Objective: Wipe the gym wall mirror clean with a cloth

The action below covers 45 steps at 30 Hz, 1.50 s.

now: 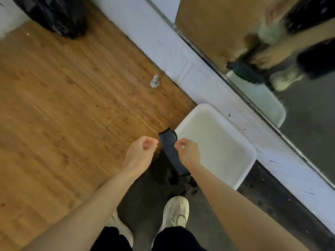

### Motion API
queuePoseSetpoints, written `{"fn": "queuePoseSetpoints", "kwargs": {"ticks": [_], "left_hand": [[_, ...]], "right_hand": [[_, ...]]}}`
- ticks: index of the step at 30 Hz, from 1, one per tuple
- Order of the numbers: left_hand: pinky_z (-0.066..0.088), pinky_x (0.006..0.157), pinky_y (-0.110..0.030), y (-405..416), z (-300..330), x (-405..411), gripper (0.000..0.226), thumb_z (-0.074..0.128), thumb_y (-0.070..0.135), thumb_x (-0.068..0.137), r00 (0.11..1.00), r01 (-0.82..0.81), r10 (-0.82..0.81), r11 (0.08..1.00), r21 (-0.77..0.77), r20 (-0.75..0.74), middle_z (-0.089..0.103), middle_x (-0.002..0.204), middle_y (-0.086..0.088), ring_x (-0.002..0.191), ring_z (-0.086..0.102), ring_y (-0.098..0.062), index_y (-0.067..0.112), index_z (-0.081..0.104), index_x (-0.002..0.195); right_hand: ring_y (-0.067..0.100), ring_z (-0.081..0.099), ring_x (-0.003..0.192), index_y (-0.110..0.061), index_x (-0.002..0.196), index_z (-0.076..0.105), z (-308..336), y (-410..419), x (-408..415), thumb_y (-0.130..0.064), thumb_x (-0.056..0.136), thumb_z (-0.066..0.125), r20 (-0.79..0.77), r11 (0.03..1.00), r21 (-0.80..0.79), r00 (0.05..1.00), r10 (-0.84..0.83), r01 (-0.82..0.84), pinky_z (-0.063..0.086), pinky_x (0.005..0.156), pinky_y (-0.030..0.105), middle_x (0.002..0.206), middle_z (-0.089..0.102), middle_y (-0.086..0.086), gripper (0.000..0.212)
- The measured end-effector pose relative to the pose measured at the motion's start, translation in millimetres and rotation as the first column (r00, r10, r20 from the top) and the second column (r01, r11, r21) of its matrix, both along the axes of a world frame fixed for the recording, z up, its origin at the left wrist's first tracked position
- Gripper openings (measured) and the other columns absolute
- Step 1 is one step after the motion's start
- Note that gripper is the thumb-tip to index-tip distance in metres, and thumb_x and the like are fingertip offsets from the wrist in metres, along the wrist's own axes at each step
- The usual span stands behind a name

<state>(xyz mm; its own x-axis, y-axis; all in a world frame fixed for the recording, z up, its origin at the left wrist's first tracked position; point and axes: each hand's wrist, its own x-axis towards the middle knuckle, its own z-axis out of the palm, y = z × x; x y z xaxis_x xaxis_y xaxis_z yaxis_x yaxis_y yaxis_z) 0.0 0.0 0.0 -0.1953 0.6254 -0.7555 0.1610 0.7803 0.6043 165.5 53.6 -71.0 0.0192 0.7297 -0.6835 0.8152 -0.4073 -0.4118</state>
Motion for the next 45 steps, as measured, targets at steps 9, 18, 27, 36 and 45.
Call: {"fn": "queuePoseSetpoints", "kwargs": {"ticks": [9,18,27,36,45], "left_hand": [[0.047,0.105,-0.034,-32,-25,-17,0.013,0.057,0.012,0.101,0.989,-0.111,0.114,0.993,-0.039,0.089,0.068,0.108,0.009,0.108,0.062,-0.007,0.022,0.064,0.105],[0.049,0.103,-0.035,-40,1,-18,0.011,0.058,0.018,0.101,0.991,-0.102,0.108,0.991,-0.082,0.073,0.069,0.105,0.012,0.106,0.062,-0.007,0.025,0.065,0.104],[0.040,0.085,-0.005,0,141,-16,0.013,0.058,0.038,0.097,0.983,-0.001,-0.027,0.989,0.150,0.183,0.062,0.114,0.026,0.105,0.058,0.009,0.039,0.063,0.109],[0.045,0.057,-0.009,42,389,-52,0.008,0.074,0.011,0.089,0.970,-0.204,0.124,0.882,0.425,0.208,0.075,0.072,0.009,0.064,0.067,0.003,0.018,0.074,0.084],[0.050,0.072,-0.013,62,567,-116,0.010,0.084,0.027,0.064,0.993,-0.116,0.061,0.699,0.706,0.102,0.068,0.098,0.010,0.086,0.067,-0.003,0.023,0.075,0.067]], "right_hand": [[0.040,0.037,0.134,-0.014,0.159,0.015,-85,15,-10,-0.036,0.101,0.058,0.161,0.995,-0.095,0.987,-0.015,0.031,0.031,0.109,0.045,0.147,0.048,0.016,0.075],[0.021,0.054,0.091,-0.010,0.097,0.063,-15,5,7,-0.021,0.100,0.059,-0.109,0.977,-0.212,0.993,-0.037,0.013,0.046,0.084,0.033,0.096,0.061,0.008,0.012],[0.020,0.068,0.091,0.003,0.107,0.068,225,4,0,-0.022,0.093,0.069,-0.489,0.965,-0.155,0.833,-0.259,0.210,0.048,0.082,0.028,0.102,0.071,0.021,0.029],[0.010,0.072,0.096,-0.031,0.130,0.053,487,30,-60,-0.002,0.090,0.068,-0.670,0.957,0.116,0.732,-0.121,0.265,0.052,0.077,0.014,0.103,0.077,0.008,0.052],[-0.004,0.043,0.100,-0.049,0.099,0.064,651,35,-107,-0.088,0.072,0.051,-0.289,0.801,0.598,0.937,0.193,0.020,0.034,0.085,0.009,0.093,0.058,-0.016,0.048]]}}
